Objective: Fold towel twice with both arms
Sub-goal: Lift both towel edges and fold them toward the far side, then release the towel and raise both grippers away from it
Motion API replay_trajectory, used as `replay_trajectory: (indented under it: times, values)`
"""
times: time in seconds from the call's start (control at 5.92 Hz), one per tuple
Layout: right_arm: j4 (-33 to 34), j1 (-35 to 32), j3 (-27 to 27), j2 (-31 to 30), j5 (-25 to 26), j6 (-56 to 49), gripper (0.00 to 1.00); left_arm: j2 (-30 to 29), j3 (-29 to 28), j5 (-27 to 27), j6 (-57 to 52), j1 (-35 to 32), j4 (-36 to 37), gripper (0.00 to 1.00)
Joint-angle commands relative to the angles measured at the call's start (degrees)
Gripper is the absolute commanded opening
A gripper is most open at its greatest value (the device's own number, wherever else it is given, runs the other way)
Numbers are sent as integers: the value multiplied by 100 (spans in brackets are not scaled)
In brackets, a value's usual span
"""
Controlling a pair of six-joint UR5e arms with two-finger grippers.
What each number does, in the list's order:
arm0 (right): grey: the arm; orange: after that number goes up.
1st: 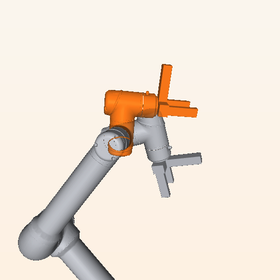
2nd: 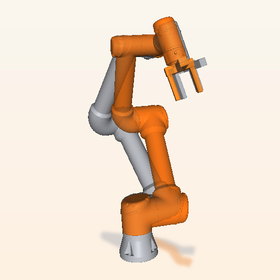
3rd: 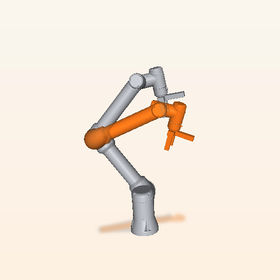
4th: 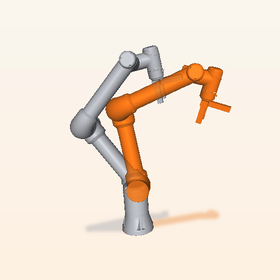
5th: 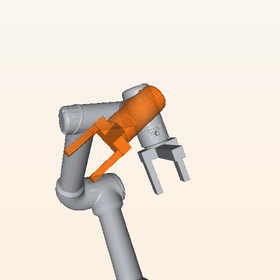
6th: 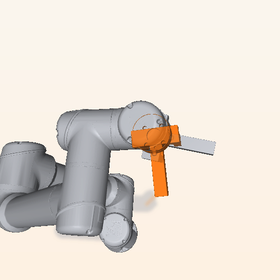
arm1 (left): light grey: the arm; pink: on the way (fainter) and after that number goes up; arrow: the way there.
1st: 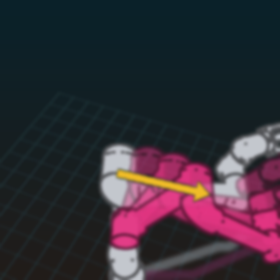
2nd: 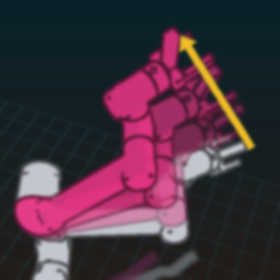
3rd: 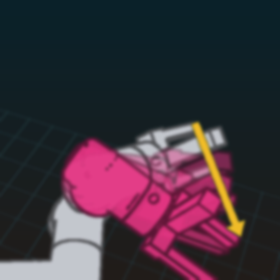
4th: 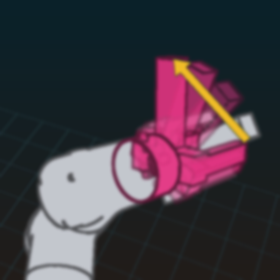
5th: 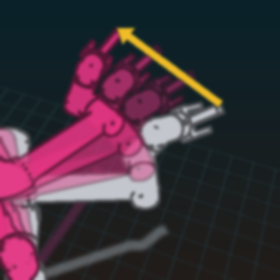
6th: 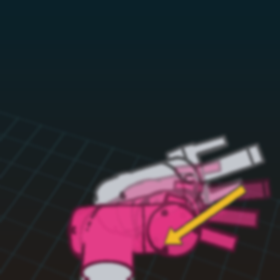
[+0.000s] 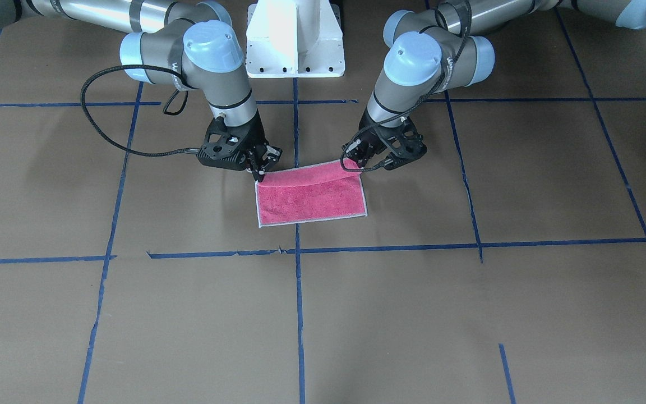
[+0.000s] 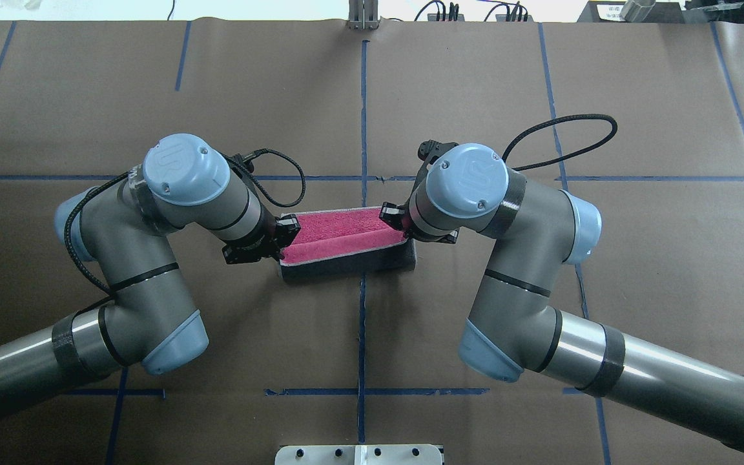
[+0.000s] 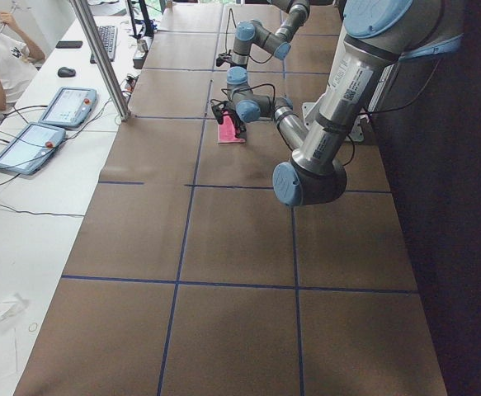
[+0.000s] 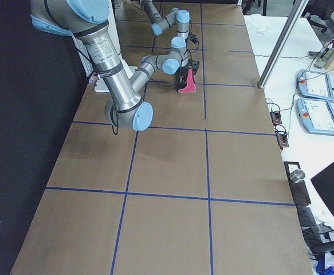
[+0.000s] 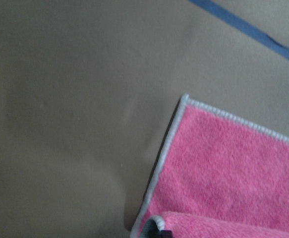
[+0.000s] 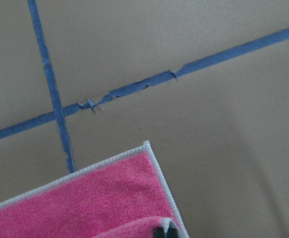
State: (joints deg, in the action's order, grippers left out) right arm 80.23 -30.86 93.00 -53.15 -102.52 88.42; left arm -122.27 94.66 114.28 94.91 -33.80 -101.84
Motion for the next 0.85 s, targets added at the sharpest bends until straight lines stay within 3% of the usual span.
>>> replay_trajectory:
  times: [0.0,0.17,0.34,0.68]
  values:
    - [-59,-183,-856,574,-31,-26,21,-374,-559,-2,27,-178,-11,19]
    - [-747,-410,-1445,630,-258,-18,98,-429,-981,-2,1,-345,-376,99]
    - [-1067,-638,-1808,640,-391,-122,100,-429,-1211,7,-95,-538,-667,100]
    - [-1036,-1192,-1811,640,-1302,-588,100,-438,-1126,435,-70,-566,-696,100]
